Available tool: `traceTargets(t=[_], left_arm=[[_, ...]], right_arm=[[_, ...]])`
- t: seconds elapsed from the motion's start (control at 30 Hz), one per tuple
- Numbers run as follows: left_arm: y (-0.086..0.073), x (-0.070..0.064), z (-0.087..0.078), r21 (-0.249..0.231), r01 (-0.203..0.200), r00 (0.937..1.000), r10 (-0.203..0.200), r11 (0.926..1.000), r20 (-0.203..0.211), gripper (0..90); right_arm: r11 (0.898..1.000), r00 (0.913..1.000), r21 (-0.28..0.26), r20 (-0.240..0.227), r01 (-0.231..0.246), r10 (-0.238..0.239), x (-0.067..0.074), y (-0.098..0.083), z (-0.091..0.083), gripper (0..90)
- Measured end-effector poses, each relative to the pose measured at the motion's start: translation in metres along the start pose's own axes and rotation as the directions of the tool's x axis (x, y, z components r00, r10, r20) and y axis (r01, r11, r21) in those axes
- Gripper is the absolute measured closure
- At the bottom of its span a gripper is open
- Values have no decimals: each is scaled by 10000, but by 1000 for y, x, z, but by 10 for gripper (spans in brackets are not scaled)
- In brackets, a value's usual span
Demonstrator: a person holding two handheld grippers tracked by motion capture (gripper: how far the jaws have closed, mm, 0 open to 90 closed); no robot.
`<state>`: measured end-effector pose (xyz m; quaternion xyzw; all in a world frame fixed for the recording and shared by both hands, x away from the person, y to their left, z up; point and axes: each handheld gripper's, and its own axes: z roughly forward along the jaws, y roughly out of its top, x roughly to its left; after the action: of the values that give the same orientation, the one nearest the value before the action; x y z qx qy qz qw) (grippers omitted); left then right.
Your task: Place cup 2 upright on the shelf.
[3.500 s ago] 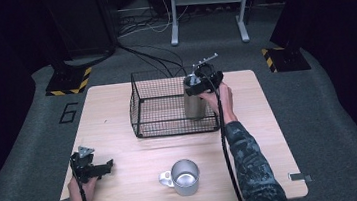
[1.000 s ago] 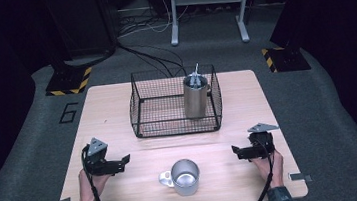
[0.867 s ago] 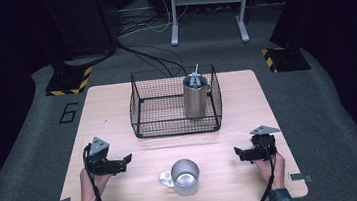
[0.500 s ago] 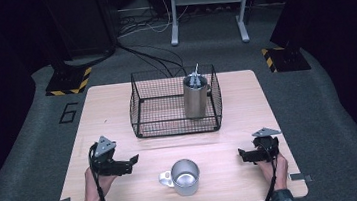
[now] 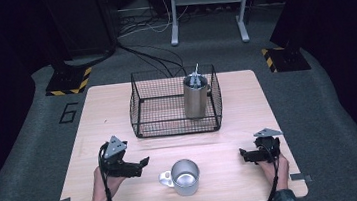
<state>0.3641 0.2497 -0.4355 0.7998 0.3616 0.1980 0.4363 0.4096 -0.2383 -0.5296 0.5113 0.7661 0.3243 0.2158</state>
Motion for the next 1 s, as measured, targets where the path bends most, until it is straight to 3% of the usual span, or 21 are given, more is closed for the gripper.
traceTargets(t=[0.2,0.43,0.57,0.77,0.93,1.0], left_arm=[[2,-8,2,-100,-11,9999,13,9999,146,2],[4,-19,6,-140,-50,9983,59,9999,587,2],[7,-30,10,-45,-278,9956,281,9996,892,2],[12,-40,13,-216,-495,9940,514,9985,968,1],[19,-52,14,-301,-627,9895,660,9976,1288,1],[22,-59,16,-426,-583,9822,650,9974,1765,1]], right_arm=[[10000,10000,-4,19,-20,20,0,0,0,0],[10000,10000,-29,-67,5,-5,0,2,2,0],[10000,10000,-23,-85,12,-12,-1,2,2,0],[10000,10000,-31,-94,7,-7,-1,2,2,0],[10000,10000,-31,-85,3,-4,-1,2,2,0],[10000,10000,-33,-86,-4,3,-1,2,2,0]])
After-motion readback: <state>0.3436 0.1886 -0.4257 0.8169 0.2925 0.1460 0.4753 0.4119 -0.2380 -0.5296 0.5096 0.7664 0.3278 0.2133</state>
